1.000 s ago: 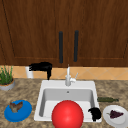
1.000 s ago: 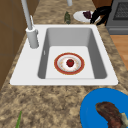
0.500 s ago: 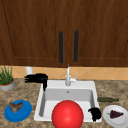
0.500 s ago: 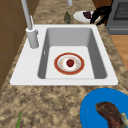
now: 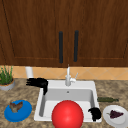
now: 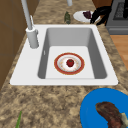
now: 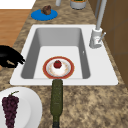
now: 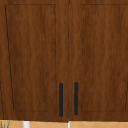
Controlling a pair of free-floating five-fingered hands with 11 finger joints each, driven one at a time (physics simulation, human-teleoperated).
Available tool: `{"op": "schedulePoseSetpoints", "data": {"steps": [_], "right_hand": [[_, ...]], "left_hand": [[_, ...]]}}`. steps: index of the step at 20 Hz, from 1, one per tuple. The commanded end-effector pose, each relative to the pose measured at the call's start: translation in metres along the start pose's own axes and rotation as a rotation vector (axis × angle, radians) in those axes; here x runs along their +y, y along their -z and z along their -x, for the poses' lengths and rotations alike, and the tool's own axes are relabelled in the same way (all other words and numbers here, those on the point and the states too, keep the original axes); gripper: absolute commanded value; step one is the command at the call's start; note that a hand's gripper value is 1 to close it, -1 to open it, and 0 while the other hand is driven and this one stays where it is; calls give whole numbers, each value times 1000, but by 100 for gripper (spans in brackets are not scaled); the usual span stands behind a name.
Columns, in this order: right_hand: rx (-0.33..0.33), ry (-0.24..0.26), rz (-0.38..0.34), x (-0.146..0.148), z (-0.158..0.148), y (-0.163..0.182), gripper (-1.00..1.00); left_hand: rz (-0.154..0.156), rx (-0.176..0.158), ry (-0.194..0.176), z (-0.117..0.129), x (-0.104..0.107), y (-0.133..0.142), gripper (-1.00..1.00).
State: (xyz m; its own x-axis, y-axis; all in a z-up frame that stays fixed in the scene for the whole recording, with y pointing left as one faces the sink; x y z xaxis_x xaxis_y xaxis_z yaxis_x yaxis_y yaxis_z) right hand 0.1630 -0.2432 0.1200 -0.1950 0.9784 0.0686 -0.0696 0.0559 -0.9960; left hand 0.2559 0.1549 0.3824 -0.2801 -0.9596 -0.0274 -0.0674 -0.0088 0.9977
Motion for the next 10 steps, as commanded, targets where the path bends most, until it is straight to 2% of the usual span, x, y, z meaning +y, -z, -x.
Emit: {"op": "schedulePoseSetpoints", "data": {"steps": [1,10], "right_hand": [[0,0,0,0,0,0,0],[0,0,0,0,0,0,0]], "left_hand": [[-40,-118,3,2,-7,-7,-100],[-57,-271,9,7,-7,-6,-100]]}}
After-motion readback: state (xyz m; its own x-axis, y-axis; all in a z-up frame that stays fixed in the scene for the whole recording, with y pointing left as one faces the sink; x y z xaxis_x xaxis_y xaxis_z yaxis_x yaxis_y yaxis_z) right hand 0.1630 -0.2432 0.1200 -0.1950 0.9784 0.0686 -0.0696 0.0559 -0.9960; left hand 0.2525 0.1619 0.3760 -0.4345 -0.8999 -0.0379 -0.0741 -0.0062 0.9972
